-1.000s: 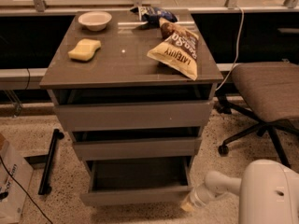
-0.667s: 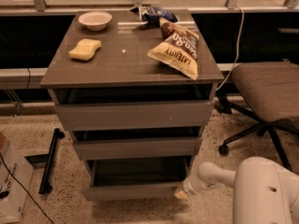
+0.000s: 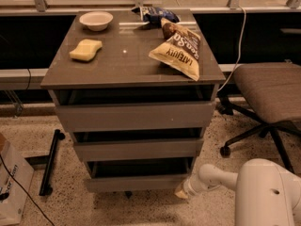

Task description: Close bottom drawer

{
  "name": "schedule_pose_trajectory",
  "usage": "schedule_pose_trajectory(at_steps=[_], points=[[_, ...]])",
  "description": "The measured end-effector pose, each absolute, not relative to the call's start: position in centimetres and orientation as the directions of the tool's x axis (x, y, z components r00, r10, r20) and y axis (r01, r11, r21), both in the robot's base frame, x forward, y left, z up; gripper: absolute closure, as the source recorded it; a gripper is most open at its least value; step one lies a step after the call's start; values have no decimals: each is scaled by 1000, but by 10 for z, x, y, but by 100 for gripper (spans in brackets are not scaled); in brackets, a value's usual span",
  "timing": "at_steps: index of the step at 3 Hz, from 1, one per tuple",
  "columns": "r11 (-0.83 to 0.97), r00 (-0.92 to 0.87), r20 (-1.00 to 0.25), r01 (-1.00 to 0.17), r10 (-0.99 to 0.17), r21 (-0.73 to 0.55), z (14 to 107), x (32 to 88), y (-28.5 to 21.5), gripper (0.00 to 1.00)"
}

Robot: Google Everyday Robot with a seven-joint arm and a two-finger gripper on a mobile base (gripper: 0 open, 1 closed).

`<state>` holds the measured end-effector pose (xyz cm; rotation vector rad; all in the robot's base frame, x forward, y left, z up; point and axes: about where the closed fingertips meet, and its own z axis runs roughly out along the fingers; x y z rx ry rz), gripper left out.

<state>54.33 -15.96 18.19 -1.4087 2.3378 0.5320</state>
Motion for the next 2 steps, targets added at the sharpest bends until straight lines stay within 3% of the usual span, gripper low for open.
schedule_pose_trajectory(at_steps=[1,2], points=[[402,-346,-562,-915,-751,27,183,580,-134,98],[390,-304,-604,-921,-737,-13,185,607,-122,75]])
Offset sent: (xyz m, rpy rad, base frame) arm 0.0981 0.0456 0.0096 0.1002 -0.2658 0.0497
